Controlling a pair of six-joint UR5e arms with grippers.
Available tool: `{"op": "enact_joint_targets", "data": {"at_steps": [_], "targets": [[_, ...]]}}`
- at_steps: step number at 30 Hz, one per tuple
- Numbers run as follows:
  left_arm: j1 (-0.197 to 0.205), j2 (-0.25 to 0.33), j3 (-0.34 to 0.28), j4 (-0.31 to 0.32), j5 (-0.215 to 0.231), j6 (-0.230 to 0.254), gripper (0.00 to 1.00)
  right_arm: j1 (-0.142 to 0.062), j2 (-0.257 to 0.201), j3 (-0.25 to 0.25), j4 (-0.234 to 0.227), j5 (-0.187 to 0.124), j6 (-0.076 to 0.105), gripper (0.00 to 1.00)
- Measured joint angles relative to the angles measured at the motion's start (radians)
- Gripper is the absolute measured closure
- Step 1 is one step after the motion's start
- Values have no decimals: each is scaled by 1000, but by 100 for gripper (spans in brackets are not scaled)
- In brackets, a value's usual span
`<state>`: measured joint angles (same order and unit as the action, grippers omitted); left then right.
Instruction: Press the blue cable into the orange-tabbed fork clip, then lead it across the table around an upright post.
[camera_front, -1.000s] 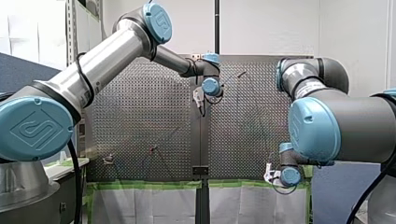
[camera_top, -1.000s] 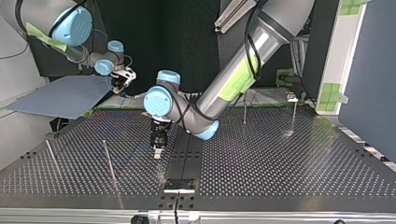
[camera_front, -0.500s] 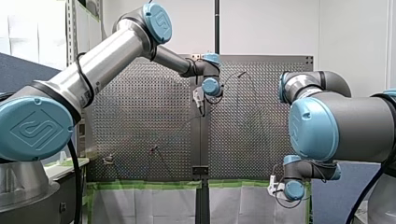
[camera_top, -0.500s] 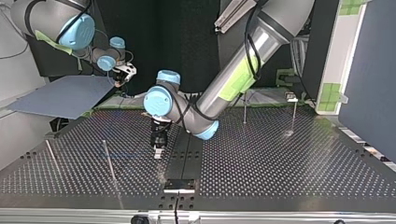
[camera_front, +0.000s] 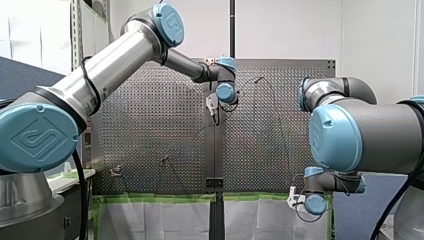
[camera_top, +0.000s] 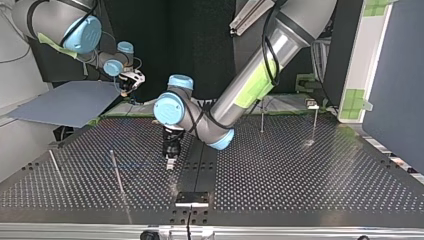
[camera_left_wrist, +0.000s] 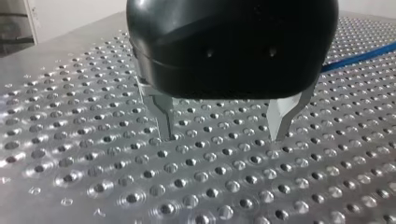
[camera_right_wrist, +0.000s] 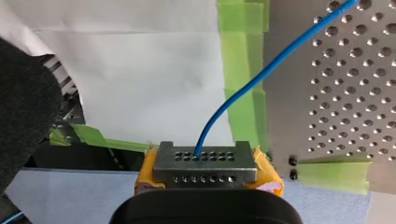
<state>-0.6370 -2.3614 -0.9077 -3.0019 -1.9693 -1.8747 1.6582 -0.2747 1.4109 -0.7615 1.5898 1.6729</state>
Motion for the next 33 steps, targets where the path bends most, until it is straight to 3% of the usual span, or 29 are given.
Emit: {"op": "enact_joint_targets", "data": {"at_steps": [13,18,25,33], "targets": [[-2,0,59,-60,-17,-90,0,4,2,0,-4,-1,-1,100],[1,0,65,-98,20,-142,0,0,3,0,-3,-2,-1,100],[3,0,68,-126,56,-176,0,-4,6,0,-3,-3,1,100],[8,0,80,-203,133,-253,0,-11,28,-1,-7,-4,4,100]]}}
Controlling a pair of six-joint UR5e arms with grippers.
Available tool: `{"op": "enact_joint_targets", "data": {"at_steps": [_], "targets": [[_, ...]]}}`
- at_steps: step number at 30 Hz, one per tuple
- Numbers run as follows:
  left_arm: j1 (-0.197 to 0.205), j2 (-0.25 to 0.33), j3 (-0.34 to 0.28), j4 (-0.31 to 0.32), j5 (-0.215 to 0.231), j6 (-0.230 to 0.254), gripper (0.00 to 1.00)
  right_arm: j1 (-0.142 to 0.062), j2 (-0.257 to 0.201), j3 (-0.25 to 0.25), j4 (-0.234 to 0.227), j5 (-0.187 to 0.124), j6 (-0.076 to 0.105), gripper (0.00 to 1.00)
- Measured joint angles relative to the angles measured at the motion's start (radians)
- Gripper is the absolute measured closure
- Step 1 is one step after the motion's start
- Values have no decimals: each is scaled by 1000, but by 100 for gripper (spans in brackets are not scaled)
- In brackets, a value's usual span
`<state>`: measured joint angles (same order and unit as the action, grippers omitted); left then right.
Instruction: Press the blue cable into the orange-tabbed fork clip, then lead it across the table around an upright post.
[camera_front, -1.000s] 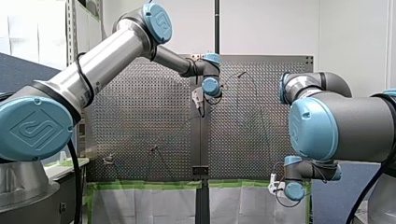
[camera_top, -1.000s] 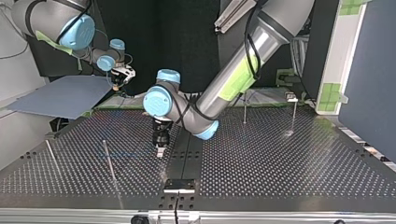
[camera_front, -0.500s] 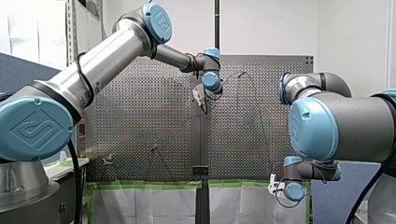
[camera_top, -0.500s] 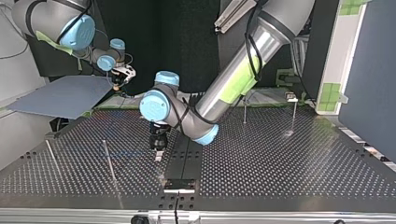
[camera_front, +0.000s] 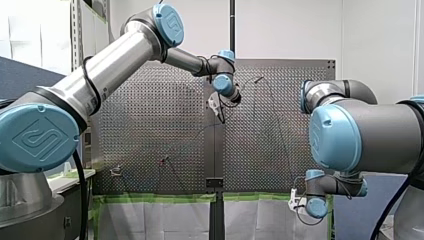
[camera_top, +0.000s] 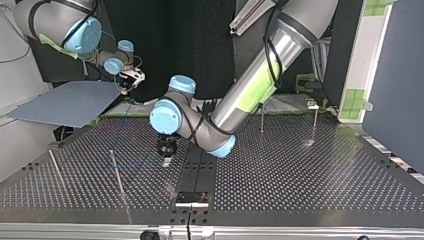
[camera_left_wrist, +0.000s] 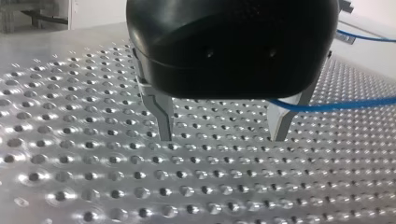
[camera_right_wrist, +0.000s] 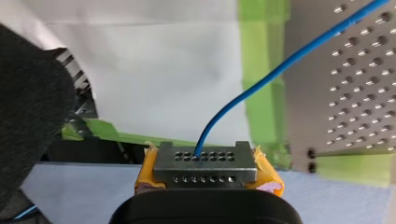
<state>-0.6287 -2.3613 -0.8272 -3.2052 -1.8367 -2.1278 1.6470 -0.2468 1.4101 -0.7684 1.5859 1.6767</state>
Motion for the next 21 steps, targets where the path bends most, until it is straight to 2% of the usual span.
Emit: {"op": "enact_joint_targets", "data": {"at_steps": [9,17,21], "targets": [[15,0,4,-78,88,-66,0,-18,17,-5,3,0,2,100],[26,0,7,-88,169,-74,0,-23,18,-6,3,-1,0,100],[31,1,7,-89,180,-71,0,-23,18,-6,4,-1,0,100]]}}
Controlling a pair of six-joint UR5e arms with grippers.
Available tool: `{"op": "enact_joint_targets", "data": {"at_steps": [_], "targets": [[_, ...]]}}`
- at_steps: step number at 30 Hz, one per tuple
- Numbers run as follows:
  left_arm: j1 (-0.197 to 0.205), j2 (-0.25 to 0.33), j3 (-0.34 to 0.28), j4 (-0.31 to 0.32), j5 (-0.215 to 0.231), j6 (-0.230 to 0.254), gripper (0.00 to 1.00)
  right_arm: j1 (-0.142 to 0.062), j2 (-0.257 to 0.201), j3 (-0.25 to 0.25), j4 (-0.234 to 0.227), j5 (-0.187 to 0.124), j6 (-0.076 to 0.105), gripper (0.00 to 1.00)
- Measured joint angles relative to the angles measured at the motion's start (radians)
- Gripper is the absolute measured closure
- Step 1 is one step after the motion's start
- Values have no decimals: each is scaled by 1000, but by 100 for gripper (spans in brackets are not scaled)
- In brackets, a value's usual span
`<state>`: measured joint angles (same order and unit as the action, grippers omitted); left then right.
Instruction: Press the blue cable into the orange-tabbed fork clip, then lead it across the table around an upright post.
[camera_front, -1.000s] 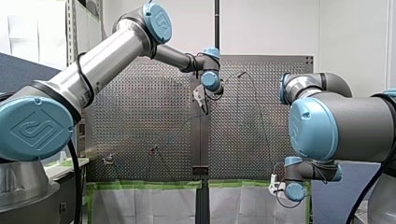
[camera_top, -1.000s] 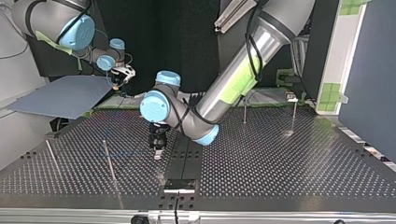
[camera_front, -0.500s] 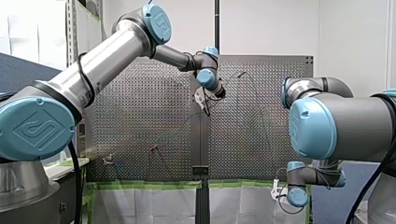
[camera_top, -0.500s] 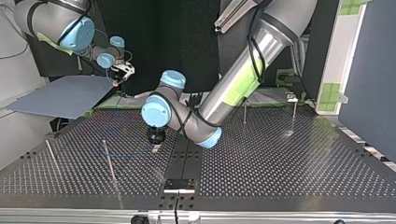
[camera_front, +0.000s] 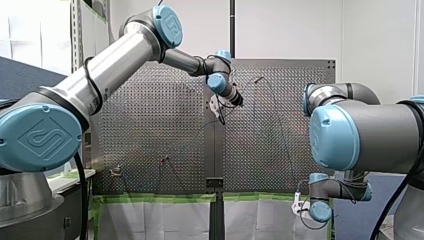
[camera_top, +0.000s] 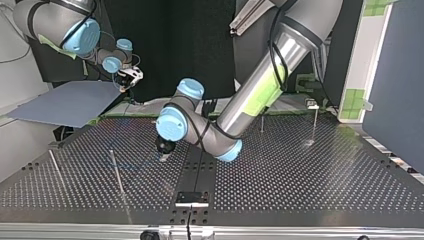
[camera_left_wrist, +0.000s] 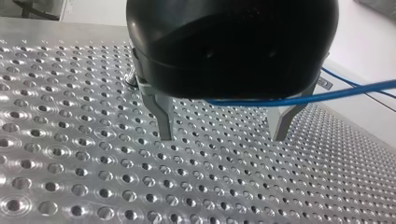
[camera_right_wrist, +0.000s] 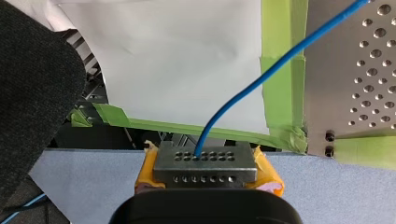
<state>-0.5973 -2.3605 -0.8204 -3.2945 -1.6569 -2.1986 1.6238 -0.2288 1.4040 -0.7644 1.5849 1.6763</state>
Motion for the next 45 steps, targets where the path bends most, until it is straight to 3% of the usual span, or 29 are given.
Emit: {"op": "enact_joint_targets", "data": {"at_steps": [7,20,37,45], "targets": [[10,2,0,-25,2,31,0,0,0,0,0,0,-2,100],[12,20,0,-135,2,139,0,0,0,0,1,0,-2,100],[16,60,0,-152,-17,151,0,0,0,-1,2,-2,-2,100],[2,111,-1,-170,-17,159,0,0,0,0,6,-3,-3,100]]}}
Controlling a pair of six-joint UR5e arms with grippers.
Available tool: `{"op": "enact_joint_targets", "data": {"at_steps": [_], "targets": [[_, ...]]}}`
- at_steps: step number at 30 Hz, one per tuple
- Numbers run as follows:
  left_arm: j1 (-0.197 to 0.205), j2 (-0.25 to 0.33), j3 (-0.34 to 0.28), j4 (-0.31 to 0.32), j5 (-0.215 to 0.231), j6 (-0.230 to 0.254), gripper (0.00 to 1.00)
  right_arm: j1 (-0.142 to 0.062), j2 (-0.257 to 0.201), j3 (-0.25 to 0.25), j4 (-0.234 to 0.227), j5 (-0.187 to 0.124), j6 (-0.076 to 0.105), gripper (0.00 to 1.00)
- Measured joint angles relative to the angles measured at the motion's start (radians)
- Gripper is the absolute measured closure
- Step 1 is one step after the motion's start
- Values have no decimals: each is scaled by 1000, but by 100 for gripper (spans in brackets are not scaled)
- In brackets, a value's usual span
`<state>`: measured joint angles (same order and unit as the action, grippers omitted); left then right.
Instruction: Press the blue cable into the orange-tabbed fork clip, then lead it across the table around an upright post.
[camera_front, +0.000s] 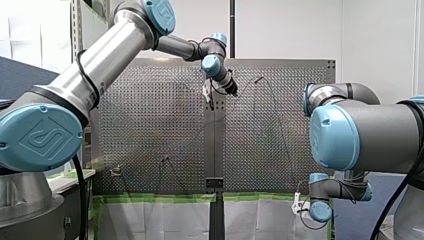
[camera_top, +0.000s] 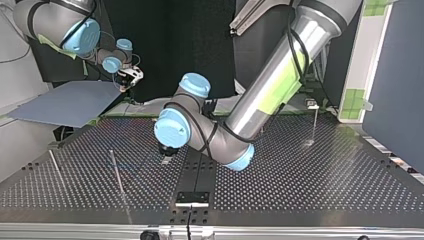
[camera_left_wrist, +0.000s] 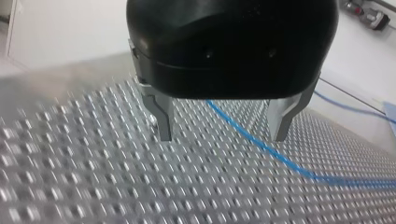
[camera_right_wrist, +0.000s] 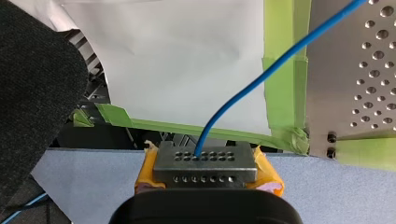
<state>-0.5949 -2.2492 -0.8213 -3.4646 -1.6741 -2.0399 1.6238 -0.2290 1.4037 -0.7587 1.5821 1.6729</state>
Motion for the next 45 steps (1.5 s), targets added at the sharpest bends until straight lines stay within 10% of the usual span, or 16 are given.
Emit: {"op": "enact_joint_targets", "data": {"at_steps": [17,36,45], "targets": [[-36,138,0,-50,-1,122,0,0,0,0,2,-4,-3,100],[-55,106,0,13,19,307,0,3,0,-1,1,-19,-9,100],[-77,103,-13,47,45,317,0,5,0,-4,1,-29,-12,100]]}}
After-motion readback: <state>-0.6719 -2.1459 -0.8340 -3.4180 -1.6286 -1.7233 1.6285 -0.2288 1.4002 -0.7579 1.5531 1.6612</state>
